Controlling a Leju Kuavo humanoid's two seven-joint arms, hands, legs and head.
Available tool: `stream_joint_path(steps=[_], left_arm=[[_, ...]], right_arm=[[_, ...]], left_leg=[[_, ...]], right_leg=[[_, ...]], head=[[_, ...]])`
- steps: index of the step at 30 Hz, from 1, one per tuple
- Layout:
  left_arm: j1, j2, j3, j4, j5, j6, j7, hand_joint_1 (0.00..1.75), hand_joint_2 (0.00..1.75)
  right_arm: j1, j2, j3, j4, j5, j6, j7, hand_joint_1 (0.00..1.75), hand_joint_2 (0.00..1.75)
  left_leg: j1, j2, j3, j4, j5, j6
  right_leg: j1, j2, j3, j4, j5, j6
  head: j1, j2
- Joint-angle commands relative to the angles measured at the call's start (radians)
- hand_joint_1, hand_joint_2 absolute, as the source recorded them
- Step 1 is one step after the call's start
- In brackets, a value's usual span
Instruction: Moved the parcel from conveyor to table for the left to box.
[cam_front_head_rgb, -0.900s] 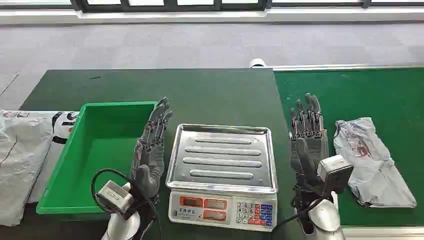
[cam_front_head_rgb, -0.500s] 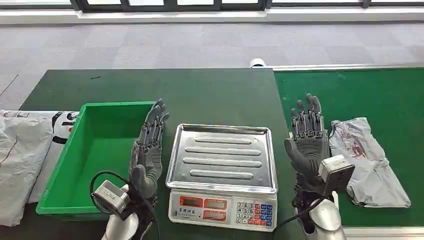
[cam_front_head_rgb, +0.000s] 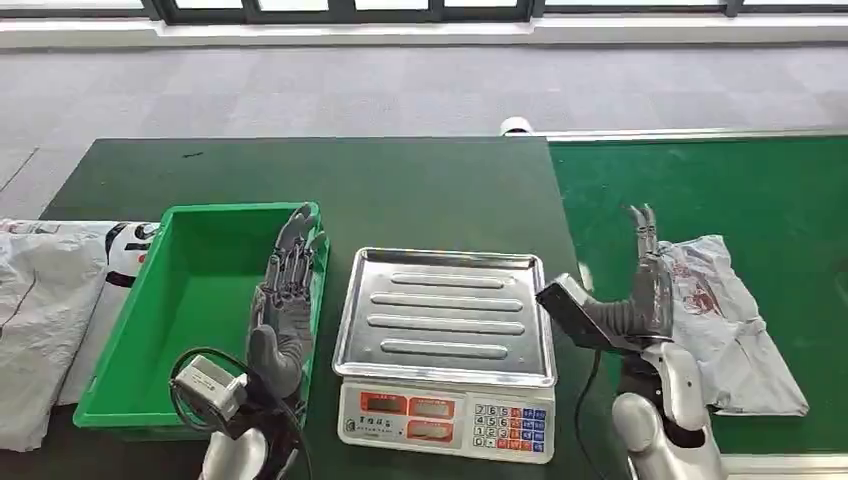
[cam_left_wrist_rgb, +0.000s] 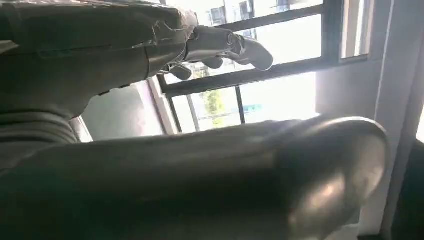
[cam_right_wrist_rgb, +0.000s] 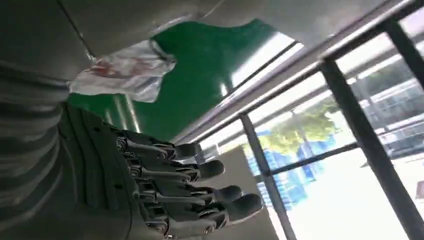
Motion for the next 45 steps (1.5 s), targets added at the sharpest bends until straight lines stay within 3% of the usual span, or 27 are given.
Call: stream_joint_path(steps=[1,5,6,7,8,11,13,14,16,20,25,26,27,30,32,37,42,45], left_arm=[[-0.041,-0.007,0.05,0.083,-0.027,0.005,0.04,0.0,0.0],[-0.034,-0.004,0.055,0.083,-0.025,0.012,0.037,0.0,0.0],[-0.031,-0.005,0.059,0.086,-0.028,0.029,0.022,0.0,0.0],[-0.033,-0.004,0.06,0.091,-0.028,0.033,0.02,0.0,0.0],[-0.04,-0.005,0.059,0.099,-0.026,0.034,0.018,0.0,0.0],[-0.076,-0.008,0.054,0.128,-0.008,0.03,0.014,0.0,0.0],[-0.08,-0.009,0.054,0.131,-0.008,0.03,0.014,0.0,0.0],[-0.088,-0.007,0.047,0.145,0.002,0.026,0.011,0.0,0.0],[-0.089,-0.007,0.046,0.153,0.009,0.027,0.008,0.0,0.0],[-0.088,0.004,0.044,0.185,0.027,0.03,-0.024,0.0,0.0],[-0.093,0.01,0.039,0.185,0.028,0.034,-0.032,0.0,0.0],[-0.096,0.012,0.037,0.186,0.028,0.037,-0.032,0.0,0.0],[-0.097,0.013,0.036,0.187,0.028,0.038,-0.032,0.0,0.0],[-0.098,0.013,0.036,0.187,0.028,0.038,-0.032,0.0,0.0],[-0.098,0.013,0.036,0.187,0.028,0.039,-0.032,0.0,0.0],[-0.098,0.014,0.035,0.187,0.028,0.039,-0.032,0.0,0.0],[-0.139,0.013,0.025,0.219,0.04,0.049,-0.028,0.0,0.0],[-0.175,0.007,0.02,0.237,0.049,0.049,-0.019,0.0,0.0]], right_arm=[[-0.069,-0.072,-0.117,0.184,0.142,0.119,0.097,0.0,1.75],[-0.073,-0.083,-0.124,0.194,0.145,0.123,0.096,0.0,1.75],[-0.082,-0.107,-0.128,0.214,0.151,0.144,0.094,0.0,0.0],[-0.085,-0.129,-0.139,0.227,0.153,0.153,0.098,0.0,0.0],[-0.09,-0.152,-0.149,0.243,0.156,0.16,0.101,0.0,1.75],[-0.092,-0.23,-0.181,0.309,0.115,0.263,0.09,0.0,1.75],[-0.086,-0.236,-0.187,0.315,0.108,0.258,0.08,0.0,1.75],[-0.043,-0.277,-0.196,0.322,0.101,0.356,0.119,0.0,1.75],[-0.015,-0.299,-0.226,0.349,0.073,0.356,0.097,0.0,1.75],[-0.11,-0.363,-0.201,0.545,0.023,0.392,0.036,0.0,1.75],[-0.284,-0.306,-0.076,0.747,0.016,0.353,0.004,0.0,1.75],[-0.323,-0.289,-0.044,0.79,0.015,0.35,0.002,0.0,1.75],[-0.339,-0.284,-0.03,0.812,0.013,0.34,0.009,0.0,1.75],[-0.343,-0.283,-0.024,0.82,0.01,0.336,0.008,0.0,1.75],[-0.342,-0.29,-0.022,0.824,0.006,0.33,0.006,0.0,1.75],[-0.34,-0.292,-0.022,0.824,0.004,0.329,0.005,0.0,1.75],[-0.516,-0.212,0.059,1.05,-0.021,0.36,-0.051,0.0,1.75],[-0.56,-0.164,0.086,1.149,-0.071,0.408,-0.129,0.0,1.75]], left_leg=[[0.001,0.0,0.001,-0.003,0.001,0.0],[0.0,0.001,0.002,-0.004,0.002,0.0],[0.0,0.001,0.001,-0.002,0.001,0.0],[0.0,0.002,0.002,-0.004,0.001,-0.001],[0.001,0.003,0.003,-0.005,0.002,-0.001],[0.0,-0.001,0.0,-0.002,0.001,0.0],[0.0,-0.004,0.0,-0.002,0.002,0.0],[0.0,-0.004,0.001,-0.003,0.003,0.0],[-0.001,-0.005,0.001,-0.002,0.001,0.0],[-0.002,-0.003,0.002,-0.001,0.0,0.001],[-0.002,0.009,0.002,-0.003,-0.001,0.001],[-0.002,0.008,-0.006,-0.002,-0.001,0.002],[-0.001,0.011,-0.006,-0.003,-0.001,0.002],[-0.001,0.008,-0.006,-0.003,-0.001,0.002],[-0.002,0.004,0.003,-0.001,0.001,0.003],[-0.002,0.002,0.001,-0.001,0.001,0.003],[-0.001,0.007,0.0,-0.002,0.002,0.003],[-0.001,0.013,0.001,-0.005,0.003,0.002]], right_leg=[[0.001,-0.001,0.002,-0.003,0.002,0.0],[0.0,0.0,0.001,-0.004,0.002,0.0],[0.0,0.0,0.001,-0.002,0.001,0.0],[0.0,0.001,0.002,-0.004,0.002,0.0],[0.001,0.001,0.002,-0.006,0.003,0.0],[0.0,-0.002,0.001,-0.003,0.001,0.001],[0.0,-0.005,0.001,-0.004,0.001,0.001],[0.0,-0.005,0.002,-0.005,0.002,0.001],[-0.001,-0.005,0.003,-0.003,0.001,0.001],[-0.002,-0.003,0.002,-0.003,0.001,0.001],[-0.001,0.007,0.001,-0.005,0.004,0.001],[-0.002,0.007,0.0,-0.003,0.003,0.001],[-0.001,0.01,0.0,-0.004,0.005,0.001],[-0.001,0.007,0.0,-0.004,0.004,0.001],[-0.001,0.003,0.001,-0.002,0.002,0.001],[-0.002,0.001,0.0,-0.001,0.002,0.002],[-0.001,0.006,-0.001,-0.003,0.005,0.002],[-0.001,0.012,-0.002,-0.005,0.008,0.001]], head=[[0.0,0.0],[0.0,0.0],[0.0,0.0],[0.0,0.0],[0.0,0.0],[0.0,0.0],[0.0,0.0],[0.0,0.0],[0.0,0.0],[0.0,0.0],[0.0,0.0],[0.0,0.0],[0.0,0.0],[0.0,0.0],[0.0,0.0],[0.0,0.0],[0.0,0.0],[0.0,0.0]])
